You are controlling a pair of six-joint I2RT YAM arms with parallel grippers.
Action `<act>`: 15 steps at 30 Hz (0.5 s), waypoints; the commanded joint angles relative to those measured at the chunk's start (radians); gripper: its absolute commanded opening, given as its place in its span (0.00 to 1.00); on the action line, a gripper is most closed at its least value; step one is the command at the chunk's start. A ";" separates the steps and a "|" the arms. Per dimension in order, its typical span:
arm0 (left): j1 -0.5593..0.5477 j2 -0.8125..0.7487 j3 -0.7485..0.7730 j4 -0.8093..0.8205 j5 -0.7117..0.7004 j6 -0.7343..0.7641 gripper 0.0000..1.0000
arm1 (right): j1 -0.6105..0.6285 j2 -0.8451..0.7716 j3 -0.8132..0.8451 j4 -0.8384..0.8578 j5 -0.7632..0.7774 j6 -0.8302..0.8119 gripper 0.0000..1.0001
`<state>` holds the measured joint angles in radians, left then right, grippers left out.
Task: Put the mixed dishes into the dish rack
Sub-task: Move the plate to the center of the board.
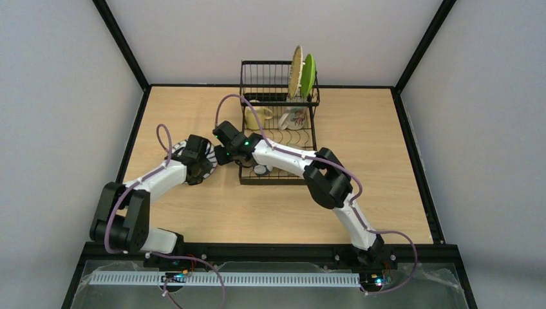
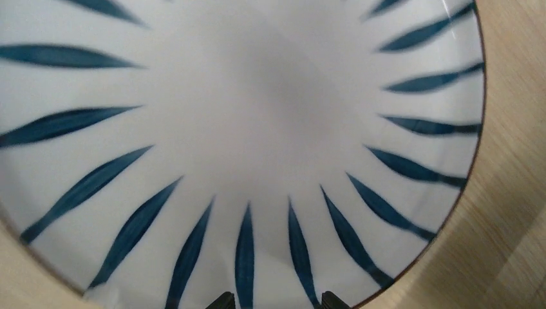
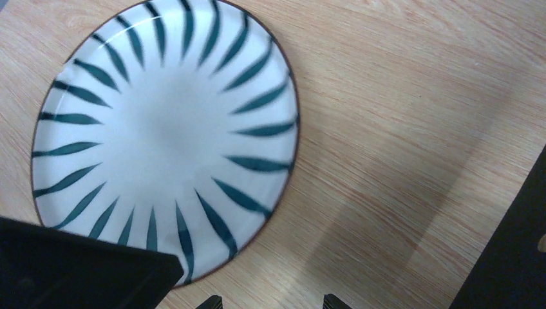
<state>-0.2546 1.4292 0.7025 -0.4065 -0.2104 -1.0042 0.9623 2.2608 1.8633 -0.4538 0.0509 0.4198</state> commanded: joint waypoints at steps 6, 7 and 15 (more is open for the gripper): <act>0.035 -0.101 0.079 -0.245 0.009 -0.002 0.87 | 0.001 0.015 0.127 -0.068 -0.002 0.004 0.89; 0.041 -0.109 0.088 -0.256 0.008 0.002 0.87 | 0.001 0.025 0.142 -0.076 -0.003 0.008 0.89; 0.103 -0.196 0.083 -0.300 0.005 0.043 0.90 | -0.002 0.121 0.255 -0.140 -0.020 0.047 0.89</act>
<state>-0.1825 1.2701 0.7795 -0.6472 -0.1982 -0.9943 0.9623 2.3085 2.0758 -0.5182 0.0383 0.4389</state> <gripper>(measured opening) 0.897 0.890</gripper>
